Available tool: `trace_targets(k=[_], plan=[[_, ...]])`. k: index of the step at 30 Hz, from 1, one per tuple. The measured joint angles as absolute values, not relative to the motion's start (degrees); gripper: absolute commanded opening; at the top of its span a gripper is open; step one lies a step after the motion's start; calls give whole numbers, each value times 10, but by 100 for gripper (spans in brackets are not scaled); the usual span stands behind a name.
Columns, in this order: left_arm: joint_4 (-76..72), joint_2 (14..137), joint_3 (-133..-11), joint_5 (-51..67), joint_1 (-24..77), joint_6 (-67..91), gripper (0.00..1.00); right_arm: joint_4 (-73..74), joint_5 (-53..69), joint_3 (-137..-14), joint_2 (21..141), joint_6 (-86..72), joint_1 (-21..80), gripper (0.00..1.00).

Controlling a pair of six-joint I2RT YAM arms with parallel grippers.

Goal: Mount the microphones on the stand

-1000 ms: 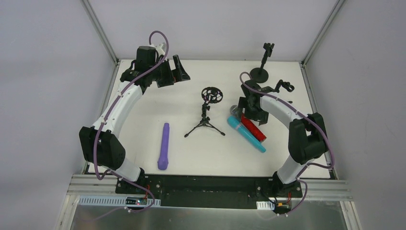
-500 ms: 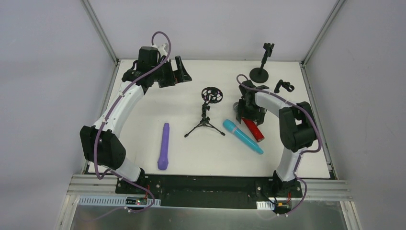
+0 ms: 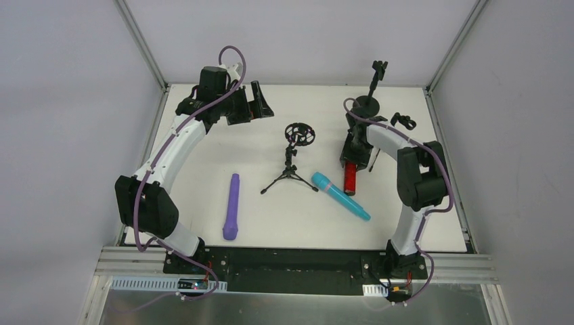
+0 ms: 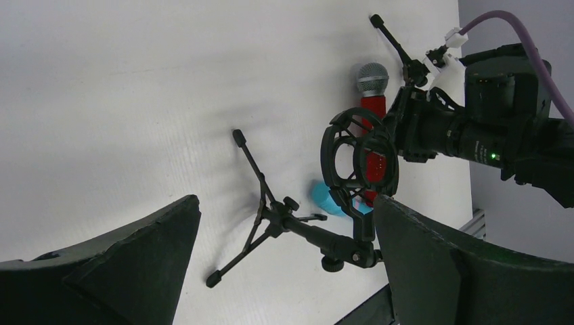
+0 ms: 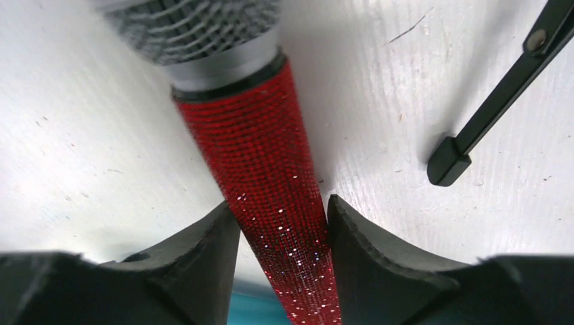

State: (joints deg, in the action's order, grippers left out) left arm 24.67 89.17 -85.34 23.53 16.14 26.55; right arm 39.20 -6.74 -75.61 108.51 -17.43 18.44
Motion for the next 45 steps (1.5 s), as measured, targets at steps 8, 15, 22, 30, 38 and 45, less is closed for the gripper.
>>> trace_targets(k=[8,15,22,30,38,45], plan=[[247,892,-853,236,162,265,99,378,-21,-757,1087,-220,136,37],[247,898,-853,240,162,265,99,367,-18,-755,1087,-234,129,73],[247,899,-853,240,162,265,99,366,-57,-749,1057,-220,143,92],[247,899,-853,241,162,265,99,359,-119,-740,990,-198,172,99],[247,899,-853,241,162,265,99,357,-132,-740,986,-176,181,99],[247,899,-853,242,169,263,99,384,-133,-769,1034,-159,182,96]])
